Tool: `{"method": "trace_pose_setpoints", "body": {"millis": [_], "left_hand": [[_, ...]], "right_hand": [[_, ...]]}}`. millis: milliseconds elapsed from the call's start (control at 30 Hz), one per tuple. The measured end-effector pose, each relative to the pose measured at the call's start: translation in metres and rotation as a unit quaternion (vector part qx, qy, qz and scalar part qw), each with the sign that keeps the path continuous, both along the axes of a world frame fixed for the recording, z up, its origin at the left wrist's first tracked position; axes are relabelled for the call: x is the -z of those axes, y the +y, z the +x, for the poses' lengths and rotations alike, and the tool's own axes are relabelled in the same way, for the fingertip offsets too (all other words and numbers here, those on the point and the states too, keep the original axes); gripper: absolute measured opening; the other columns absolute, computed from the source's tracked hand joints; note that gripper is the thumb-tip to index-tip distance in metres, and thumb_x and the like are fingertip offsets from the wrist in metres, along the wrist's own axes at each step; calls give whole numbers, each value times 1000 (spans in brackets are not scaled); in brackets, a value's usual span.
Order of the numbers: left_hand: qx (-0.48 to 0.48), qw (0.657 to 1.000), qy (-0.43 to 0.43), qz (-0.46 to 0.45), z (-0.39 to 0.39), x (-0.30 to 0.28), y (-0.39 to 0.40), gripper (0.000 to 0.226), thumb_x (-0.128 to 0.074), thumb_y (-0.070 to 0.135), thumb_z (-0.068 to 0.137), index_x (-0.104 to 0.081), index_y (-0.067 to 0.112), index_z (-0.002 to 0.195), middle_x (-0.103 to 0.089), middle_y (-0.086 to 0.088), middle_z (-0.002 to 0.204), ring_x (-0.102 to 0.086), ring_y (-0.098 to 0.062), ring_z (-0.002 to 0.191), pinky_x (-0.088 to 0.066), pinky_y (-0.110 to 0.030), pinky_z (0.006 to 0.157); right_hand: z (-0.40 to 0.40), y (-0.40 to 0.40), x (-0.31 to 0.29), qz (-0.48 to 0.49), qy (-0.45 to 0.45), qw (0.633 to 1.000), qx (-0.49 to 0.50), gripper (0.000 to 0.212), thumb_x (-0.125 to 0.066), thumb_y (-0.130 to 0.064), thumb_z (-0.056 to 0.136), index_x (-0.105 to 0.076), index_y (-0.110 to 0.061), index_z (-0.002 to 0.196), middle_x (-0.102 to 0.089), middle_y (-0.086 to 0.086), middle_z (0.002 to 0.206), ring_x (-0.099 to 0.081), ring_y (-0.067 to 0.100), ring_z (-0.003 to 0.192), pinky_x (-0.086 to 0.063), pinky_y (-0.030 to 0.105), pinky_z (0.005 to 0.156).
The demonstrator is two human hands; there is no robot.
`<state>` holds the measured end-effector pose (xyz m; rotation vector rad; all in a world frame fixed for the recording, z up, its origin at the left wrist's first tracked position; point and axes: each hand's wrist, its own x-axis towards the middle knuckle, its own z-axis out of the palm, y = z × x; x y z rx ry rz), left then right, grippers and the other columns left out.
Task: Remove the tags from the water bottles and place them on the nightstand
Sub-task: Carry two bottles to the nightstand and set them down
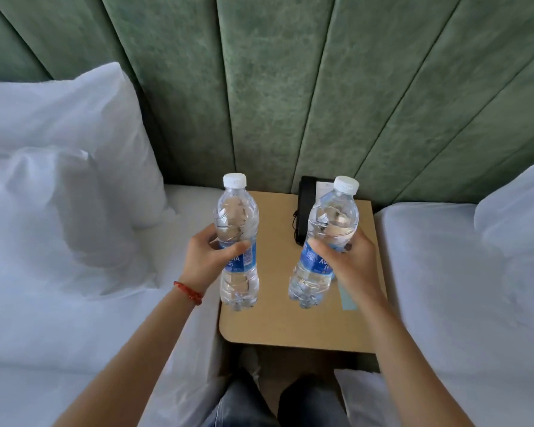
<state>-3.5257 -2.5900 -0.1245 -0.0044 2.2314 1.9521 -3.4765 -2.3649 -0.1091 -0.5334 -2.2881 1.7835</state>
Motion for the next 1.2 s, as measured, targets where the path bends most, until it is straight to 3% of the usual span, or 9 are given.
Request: {"method": "trace_pose_setpoints", "body": {"millis": [133,267,467,600,733,867,1033,1200], "left_hand": [[16,1000,-5,1,-33,11,-4,26,-74,4,71,-64,24,83,-71,19,73,-66,1,73,-49,-11,55],[12,1000,-5,-1,-65,26,3,28,-74,4,71,-62,22,87,-69,9,85,-66,2,75,-51,-12,58],[1,1000,-3,5,-109,67,17,35,-75,1,69,-60,21,94,-67,5,92,-66,0,81,-52,-13,62],[-27,1000,-4,-9,-135,102,23,38,-76,0,67,-61,24,92,-68,5,91,-67,-2,80,-53,-16,64],[-73,997,-11,-21,-155,140,28,39,-78,-1,64,-62,23,91,-68,5,89,-66,-4,79,-55,-20,69],[-94,996,-5,-14,-173,171,34,40,-78,-3,64,-62,21,92,-68,6,89,-66,0,78,-53,-16,66],[-93,996,5,-8,-198,206,44,43,-78,-2,63,-61,27,90,-67,8,88,-66,0,79,-53,-16,68],[-87,996,8,2,-218,239,51,43,-79,-3,63,-61,26,89,-67,10,87,-65,1,79,-52,-16,70]], "right_hand": [[-36,-3,13,12,-5,1000,3,29,-81,-17,65,-62,-33,81,-71,-16,75,-66,2,76,-52,25,70],[-70,0,31,9,-17,1000,3,33,-82,-17,64,-61,-31,84,-70,-20,74,-65,-3,75,-49,22,69],[-120,13,72,28,-26,999,-29,51,-82,-29,61,-61,-13,104,-71,-3,93,-67,11,89,-53,36,82],[-148,18,109,42,-36,998,-33,48,-83,-27,62,-61,-14,102,-70,-9,90,-65,0,83,-51,22,76],[-173,18,144,44,-36,998,-24,44,-83,-32,59,-56,-34,93,-67,-21,87,-63,-6,82,-47,11,73],[-192,17,179,31,-35,999,-10,46,-83,-28,60,-55,-32,97,-68,-13,92,-64,1,87,-48,19,77],[-214,20,217,30,-32,999,-5,54,-83,-23,63,-57,-13,109,-68,2,102,-64,11,95,-52,30,83],[-236,21,243,37,-37,999,-1,61,-83,-25,62,-56,-10,114,-67,3,104,-64,12,96,-53,35,85]]}}
